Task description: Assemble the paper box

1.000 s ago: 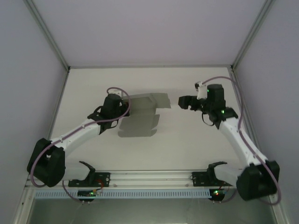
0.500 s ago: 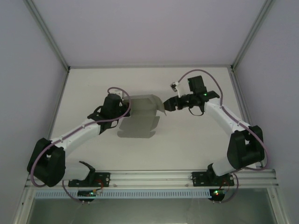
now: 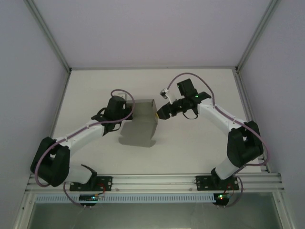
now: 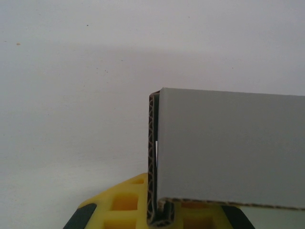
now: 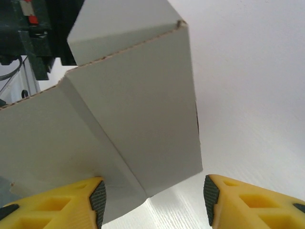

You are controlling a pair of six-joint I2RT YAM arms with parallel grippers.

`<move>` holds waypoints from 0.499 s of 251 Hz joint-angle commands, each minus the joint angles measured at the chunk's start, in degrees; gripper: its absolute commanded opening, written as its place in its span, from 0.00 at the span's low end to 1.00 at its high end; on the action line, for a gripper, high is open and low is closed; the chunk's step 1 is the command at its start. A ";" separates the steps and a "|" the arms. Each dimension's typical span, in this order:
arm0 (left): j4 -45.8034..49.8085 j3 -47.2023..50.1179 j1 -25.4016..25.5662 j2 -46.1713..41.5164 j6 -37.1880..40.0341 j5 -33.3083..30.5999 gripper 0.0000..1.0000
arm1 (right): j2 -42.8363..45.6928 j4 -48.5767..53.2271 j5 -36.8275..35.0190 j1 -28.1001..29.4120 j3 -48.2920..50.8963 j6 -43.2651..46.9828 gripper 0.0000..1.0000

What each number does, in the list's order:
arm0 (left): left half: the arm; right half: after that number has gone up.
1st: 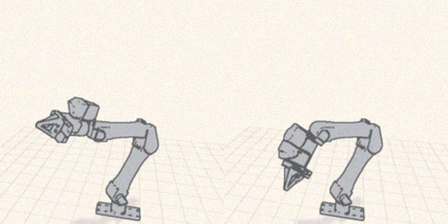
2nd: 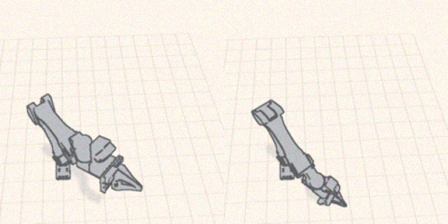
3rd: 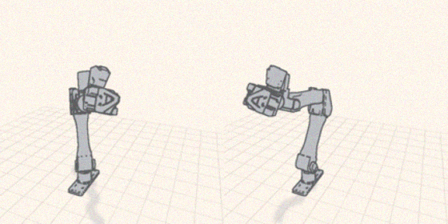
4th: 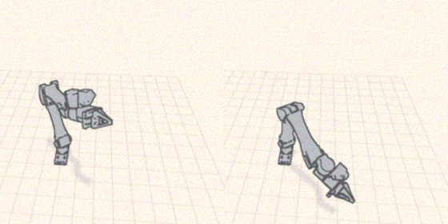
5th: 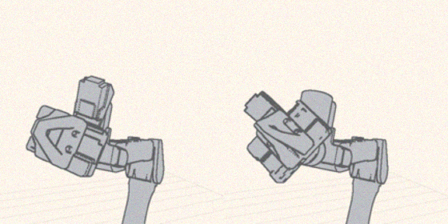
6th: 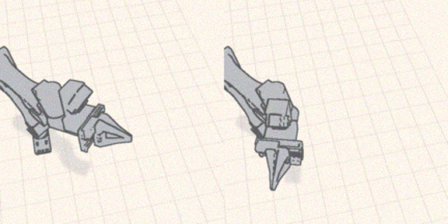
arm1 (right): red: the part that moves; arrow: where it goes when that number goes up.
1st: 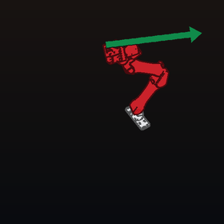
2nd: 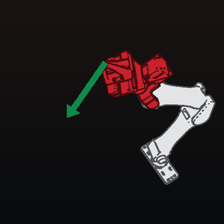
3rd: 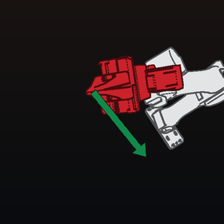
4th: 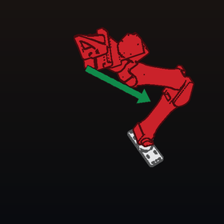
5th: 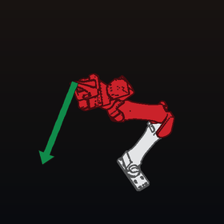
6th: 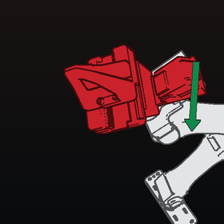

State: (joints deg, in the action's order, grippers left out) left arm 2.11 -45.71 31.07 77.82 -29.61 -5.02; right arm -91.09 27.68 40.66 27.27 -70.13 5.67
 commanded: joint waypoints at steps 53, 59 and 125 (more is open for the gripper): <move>0.62 -3.12 0.05 0.40 1.02 1.57 0.00 | -2.55 -4.66 -2.91 3.38 -2.02 -1.22 0.64; 0.76 -3.11 0.10 0.34 1.19 1.45 0.00 | -2.73 -4.66 -2.42 3.37 -2.24 -1.36 0.65; 1.06 -2.85 0.10 -0.37 0.57 -0.89 0.00 | -4.03 -3.66 -5.64 4.93 -5.49 -5.75 0.66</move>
State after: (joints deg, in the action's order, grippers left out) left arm 3.51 -46.44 30.68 78.19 -29.02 -6.07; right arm -94.30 24.64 36.88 30.48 -72.73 2.57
